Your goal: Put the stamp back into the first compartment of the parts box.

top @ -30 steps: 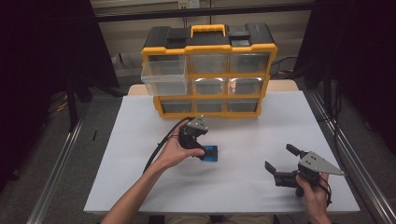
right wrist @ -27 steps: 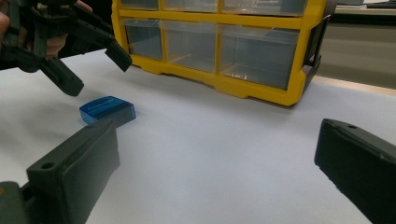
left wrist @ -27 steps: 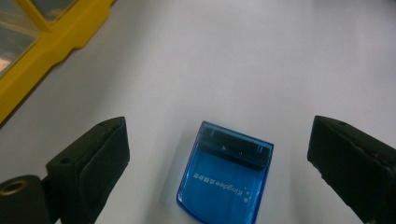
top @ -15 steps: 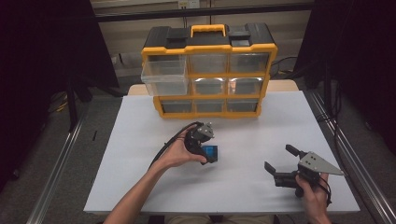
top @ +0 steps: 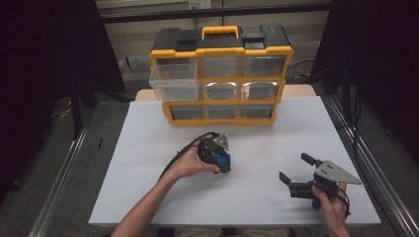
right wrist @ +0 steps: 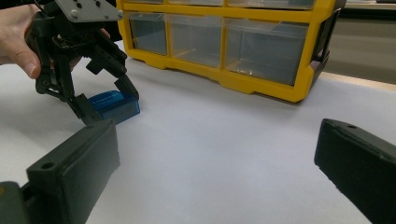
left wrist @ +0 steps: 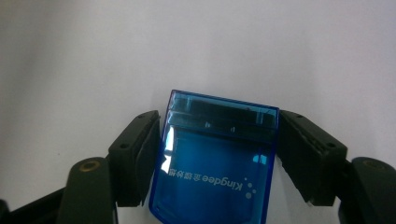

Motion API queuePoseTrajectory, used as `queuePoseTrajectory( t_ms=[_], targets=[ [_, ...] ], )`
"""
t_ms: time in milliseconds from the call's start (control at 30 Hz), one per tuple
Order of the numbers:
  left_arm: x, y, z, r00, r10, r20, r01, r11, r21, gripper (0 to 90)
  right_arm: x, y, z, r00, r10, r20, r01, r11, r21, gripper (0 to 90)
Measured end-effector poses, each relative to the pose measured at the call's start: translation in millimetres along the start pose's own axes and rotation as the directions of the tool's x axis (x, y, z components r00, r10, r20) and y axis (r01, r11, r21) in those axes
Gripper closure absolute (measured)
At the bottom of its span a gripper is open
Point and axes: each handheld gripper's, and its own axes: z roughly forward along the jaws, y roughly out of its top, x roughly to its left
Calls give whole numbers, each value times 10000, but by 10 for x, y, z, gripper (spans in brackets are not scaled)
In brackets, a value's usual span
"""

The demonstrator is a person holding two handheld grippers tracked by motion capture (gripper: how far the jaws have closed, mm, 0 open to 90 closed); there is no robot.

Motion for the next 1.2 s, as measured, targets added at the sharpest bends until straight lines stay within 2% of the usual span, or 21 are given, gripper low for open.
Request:
queuePoseTrajectory(
  t_ms=[233,367,400,433,533,600,633,667,700,733,767,833,867,900,933,967,1000,1033,1067,1133,1200],
  targets=[
    [7,-12,3,10000,-42,22,42,9999,-107,372,-1,-3,9,10000,-79,28,79,10000,36,0],
    [1,-3,-9,9999,-110,90,110,9999,17,409,8,-2,-2,9999,-102,-45,102,9999,43,0],
    [-13,-15,6,9998,-186,-68,184,9996,-198,409,7,-3,0,10000,-83,-32,83,10000,20,0],
    [0,-13,-8,9997,-181,183,182,9998,-82,410,1,-3,0,10000,-47,6,47,10000,22,0],
    [-19,-19,0,9996,-262,-36,262,9994,-204,411,-1,-2,0,10000,8,-27,-8,10000,30,0],
    [1,-22,-19,9995,-250,196,252,9996,-90,411,2,-2,-2,10000,-5,-43,5,10000,18,0],
    [-1,-31,-13,9994,-358,23,358,9991,-244,411,2,-2,-2,10000,-8,-41,8,10000,11,0],
    [-1,-39,-13,9973,-687,267,698,9967,-419,411,1,-2,-4,10000,15,0,-15,10000,10,0],
    [24,-45,-34,9980,-516,370,531,9978,-404,411,1,-2,-4,10000,15,0,-15,10000,10,0],
    [5,-55,-15,9971,-751,138,759,9943,-751,411,-3,-3,-2,10000,-9,48,9,10000,-22,0],
    [20,-54,-42,9978,-625,203,636,9962,-597,411,-6,-3,-1,10000,-3,86,3,10000,-21,0],
    [21,-61,-56,9974,-720,97,726,9929,-945,411,-10,-3,-4,9999,-6,105,6,10000,-8,0],
    [32,-59,-84,9977,-638,233,655,9944,-835,411,-10,-4,-4,10000,5,88,-5,10000,-9,0],
    [14,-64,-77,9972,-739,-113,723,9917,-1068,411,-10,-6,-3,10000,34,81,-34,10000,-9,0],
    [32,-61,-110,9984,-565,72,570,9945,-885,411,-14,-8,-2,9999,75,78,-75,10000,-8,0],
    [27,-62,-116,9978,-655,108,663,9920,-1072,411,-14,-9,0,9999,130,67,-130,9999,29,0],
    [4,-68,-108,9964,-841,-99,820,9869,-1387,411,-15,-10,1,9999,130,79,-130,9999,32,0],
    [8,-65,-129,9973,-735,-76,718,9881,-1358,411,-15,-9,2,9999,140,88,-141,9999,25,0],
    [-5,-65,-134,9965,-820,-182,781,9845,-1567,411,-13,-8,1,9998,168,71,-168,9999,27,0],
    [-9,-59,-179,9970,-770,-33,756,9853,-1531,411,-16,-9,3,9999,91,98,-91,10000,6,0],
    [-28,-59,-206,9974,-694,-181,656,9845,-1627,411,-13,-11,7,9999,126,101,-126,9999,-13,0]
  ],
)
